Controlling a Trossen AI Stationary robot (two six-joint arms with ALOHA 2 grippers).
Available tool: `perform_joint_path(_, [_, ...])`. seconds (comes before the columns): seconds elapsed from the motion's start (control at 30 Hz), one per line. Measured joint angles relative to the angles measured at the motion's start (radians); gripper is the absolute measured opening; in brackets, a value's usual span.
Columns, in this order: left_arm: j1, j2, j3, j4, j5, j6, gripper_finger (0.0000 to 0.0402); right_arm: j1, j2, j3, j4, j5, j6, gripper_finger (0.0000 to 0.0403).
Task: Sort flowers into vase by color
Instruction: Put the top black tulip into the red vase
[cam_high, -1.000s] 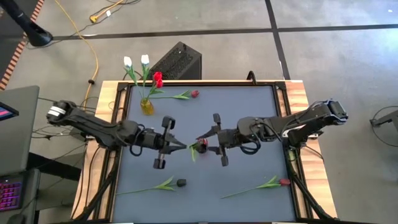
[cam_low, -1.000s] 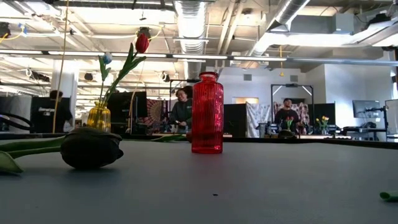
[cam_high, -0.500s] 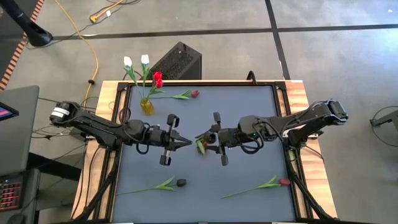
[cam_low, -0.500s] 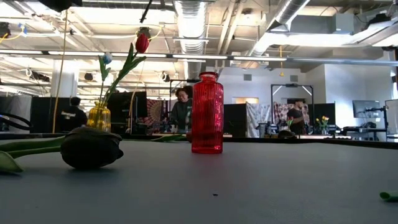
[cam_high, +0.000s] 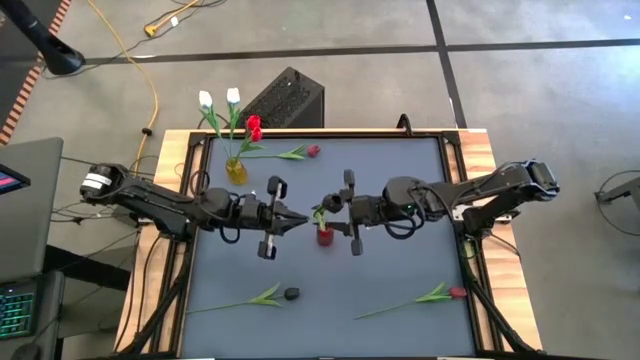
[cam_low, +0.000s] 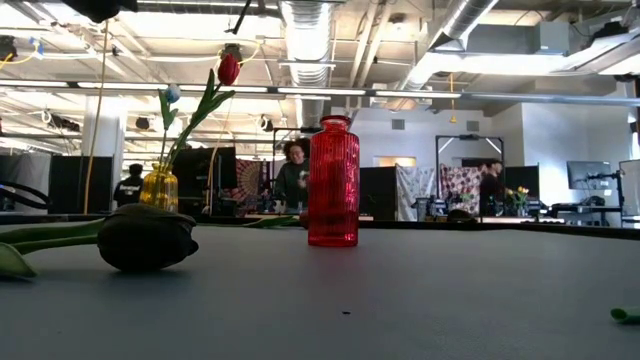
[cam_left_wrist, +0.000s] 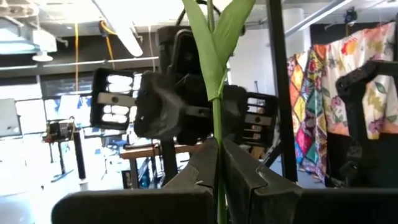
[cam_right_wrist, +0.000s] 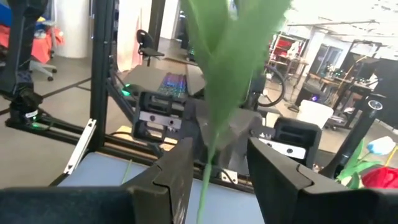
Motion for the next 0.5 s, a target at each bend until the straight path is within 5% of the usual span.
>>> perform_joint_path(0.5, [0.036, 0.055, 0.02, 0.037, -0.009, -0.05, 0.0, -0.013, 0.0, -0.001, 0.036, 0.001, 0.001, 0.0157])
